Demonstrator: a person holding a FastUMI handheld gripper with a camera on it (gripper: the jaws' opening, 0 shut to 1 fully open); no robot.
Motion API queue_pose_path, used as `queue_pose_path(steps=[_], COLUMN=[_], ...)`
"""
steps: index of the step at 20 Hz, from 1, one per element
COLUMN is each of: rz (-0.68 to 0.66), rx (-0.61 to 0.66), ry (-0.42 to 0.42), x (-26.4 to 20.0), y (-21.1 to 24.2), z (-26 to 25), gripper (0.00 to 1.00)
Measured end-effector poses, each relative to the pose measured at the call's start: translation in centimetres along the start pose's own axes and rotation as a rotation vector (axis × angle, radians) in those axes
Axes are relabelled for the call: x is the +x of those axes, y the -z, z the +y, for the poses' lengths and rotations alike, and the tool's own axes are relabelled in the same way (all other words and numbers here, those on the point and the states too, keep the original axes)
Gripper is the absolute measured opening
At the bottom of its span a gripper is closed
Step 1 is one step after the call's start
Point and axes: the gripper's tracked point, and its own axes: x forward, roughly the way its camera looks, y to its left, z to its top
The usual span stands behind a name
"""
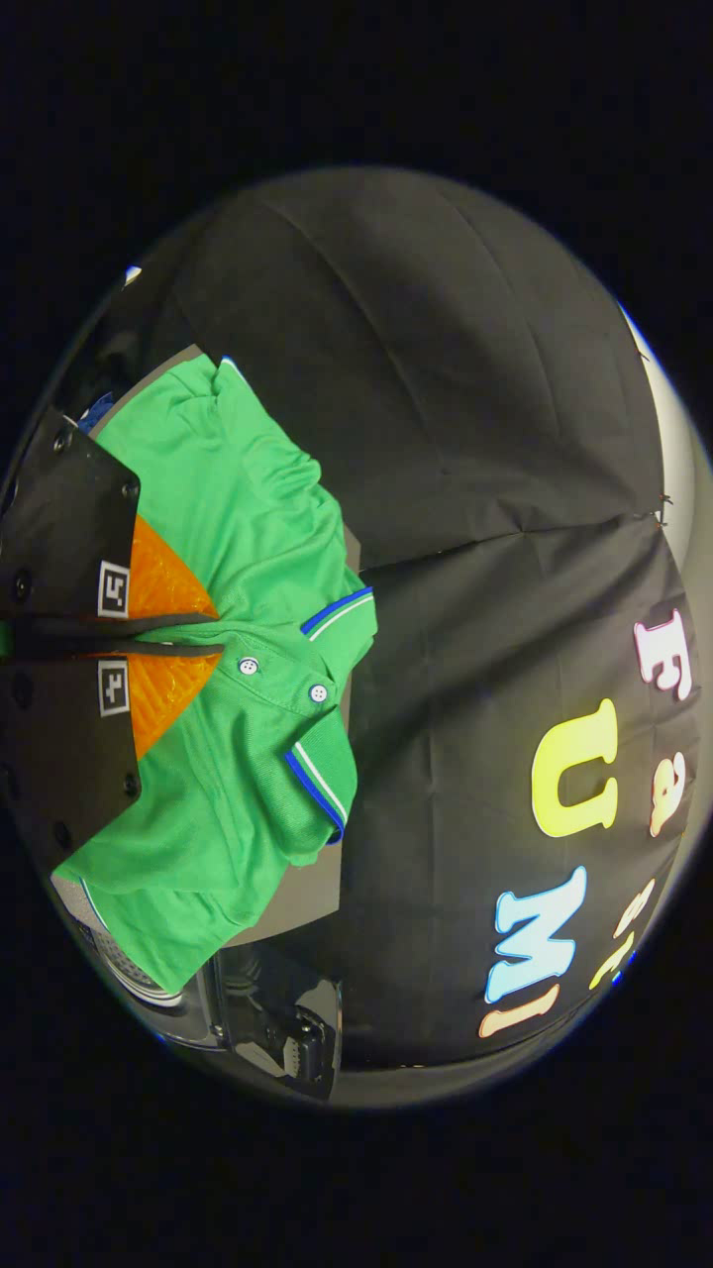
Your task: Put the clothes into the washing machine and then close the washing machine lid.
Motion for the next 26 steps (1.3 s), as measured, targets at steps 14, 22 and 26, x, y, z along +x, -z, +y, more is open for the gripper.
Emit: queue_pose_path(steps=[14, 22, 26], rz=[-0.196, -0.233, -0.235], rx=[-0.06, -0.04, -0.019], ry=[0.077, 0.178, 0.229], x=[-5.9, -9.3, -11.0], y=[-6.4, -7.2, -6.8], z=[-5.0, -11.3, -14.5], gripper=[0.02, 0.02, 0.02])
